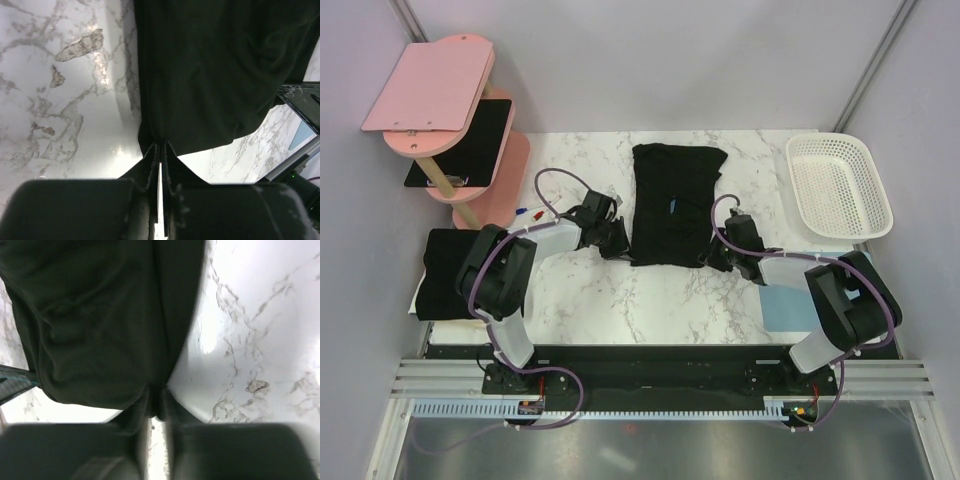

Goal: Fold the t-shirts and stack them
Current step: Grab one side of the 2/3 rectangular tshirt with both arms, then fold the long partially folded tshirt into a neat square

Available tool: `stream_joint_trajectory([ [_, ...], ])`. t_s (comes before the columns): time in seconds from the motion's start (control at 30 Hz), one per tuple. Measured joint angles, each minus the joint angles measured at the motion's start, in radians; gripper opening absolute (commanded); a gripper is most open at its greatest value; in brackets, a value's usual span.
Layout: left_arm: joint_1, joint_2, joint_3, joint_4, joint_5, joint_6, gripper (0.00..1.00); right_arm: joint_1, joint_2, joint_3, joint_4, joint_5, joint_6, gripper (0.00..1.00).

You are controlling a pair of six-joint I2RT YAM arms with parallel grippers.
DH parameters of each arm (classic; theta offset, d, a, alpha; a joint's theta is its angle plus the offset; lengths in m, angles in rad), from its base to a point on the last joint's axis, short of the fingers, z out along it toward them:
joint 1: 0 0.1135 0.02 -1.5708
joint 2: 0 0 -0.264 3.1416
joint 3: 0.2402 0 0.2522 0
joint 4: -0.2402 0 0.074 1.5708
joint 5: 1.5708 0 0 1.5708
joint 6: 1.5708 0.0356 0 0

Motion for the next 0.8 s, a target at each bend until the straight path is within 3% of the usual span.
stream_joint_trajectory([
  [0.33, -0.043, -0.051, -0.076, 0.027, 0.025, -0.005, 0.02, 0.003, -0.047, -0.065, 0.005, -0.076, 0.032, 0.00],
  [0.63, -0.164, -0.286, -0.232, 0.006, 0.030, -0.056, 0.02, 0.037, -0.311, -0.190, -0.126, -0.121, 0.020, 0.00],
  [0.8, -0.174, -0.377, -0.238, -0.063, 0.010, -0.072, 0.02, 0.047, -0.451, -0.209, -0.197, -0.130, 0.010, 0.00],
])
